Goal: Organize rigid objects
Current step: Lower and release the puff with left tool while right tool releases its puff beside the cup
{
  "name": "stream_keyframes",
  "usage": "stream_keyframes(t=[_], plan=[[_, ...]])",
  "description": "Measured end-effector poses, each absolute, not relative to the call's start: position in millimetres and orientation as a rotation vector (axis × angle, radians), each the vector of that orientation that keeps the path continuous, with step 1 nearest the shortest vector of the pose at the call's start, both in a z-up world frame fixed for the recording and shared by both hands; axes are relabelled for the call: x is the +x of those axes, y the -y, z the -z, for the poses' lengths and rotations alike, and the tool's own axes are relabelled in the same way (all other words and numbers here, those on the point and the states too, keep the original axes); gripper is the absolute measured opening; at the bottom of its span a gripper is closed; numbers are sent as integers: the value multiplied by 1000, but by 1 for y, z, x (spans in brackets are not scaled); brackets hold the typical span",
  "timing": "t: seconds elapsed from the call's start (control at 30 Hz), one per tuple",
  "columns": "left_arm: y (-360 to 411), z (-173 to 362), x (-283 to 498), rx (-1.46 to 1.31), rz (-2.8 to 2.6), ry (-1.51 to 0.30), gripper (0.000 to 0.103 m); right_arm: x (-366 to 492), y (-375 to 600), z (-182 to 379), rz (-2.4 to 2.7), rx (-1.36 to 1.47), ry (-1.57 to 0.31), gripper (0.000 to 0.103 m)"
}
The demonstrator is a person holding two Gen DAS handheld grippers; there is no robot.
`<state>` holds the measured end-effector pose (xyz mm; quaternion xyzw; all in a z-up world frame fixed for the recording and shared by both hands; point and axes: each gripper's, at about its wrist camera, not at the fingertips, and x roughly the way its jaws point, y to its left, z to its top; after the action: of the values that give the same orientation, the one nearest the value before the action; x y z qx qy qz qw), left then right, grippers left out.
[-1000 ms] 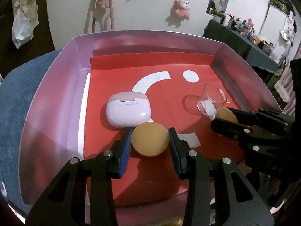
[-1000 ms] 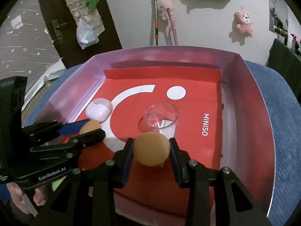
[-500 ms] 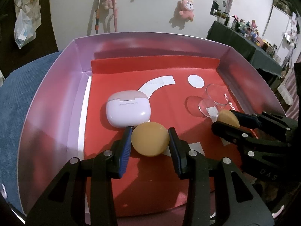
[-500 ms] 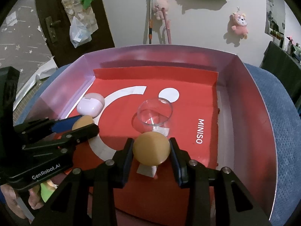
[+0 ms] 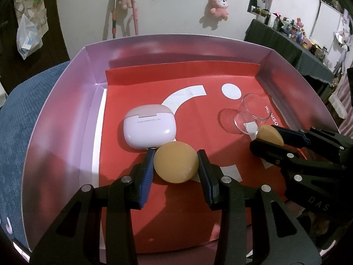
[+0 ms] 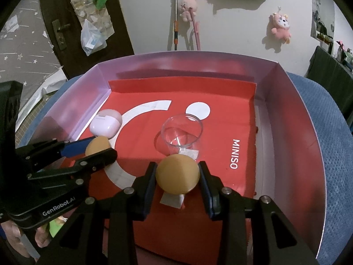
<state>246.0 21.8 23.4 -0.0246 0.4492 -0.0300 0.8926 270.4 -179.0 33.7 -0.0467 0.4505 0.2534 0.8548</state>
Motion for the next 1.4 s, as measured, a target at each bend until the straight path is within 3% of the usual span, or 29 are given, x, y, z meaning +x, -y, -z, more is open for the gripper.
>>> stream_keyframes(t=[0.8,0.93,1.13,1.17,1.2,1.23,1.4], plan=[[-19,-23,245,-32,45,-938,37,271,180,-34,-536,-95,-948,40],[-21,-24,243,-36,32,-940,39,269,178,-36,-542,-97,-947,50],[-24,-28,238,-36,23,-930,40,262,180,-39,-546,-99,-932,51],[-24,-29,237,-37,22,-928,48,262,181,-40,-547,-99,-928,54],[-24,-31,235,-39,22,-925,62,260,182,-41,-548,-99,-924,56],[-25,-33,234,-41,21,-917,68,259,182,-43,-550,-99,-921,60],[-21,-45,225,-18,11,-865,70,251,184,-50,-552,-99,-897,62]])
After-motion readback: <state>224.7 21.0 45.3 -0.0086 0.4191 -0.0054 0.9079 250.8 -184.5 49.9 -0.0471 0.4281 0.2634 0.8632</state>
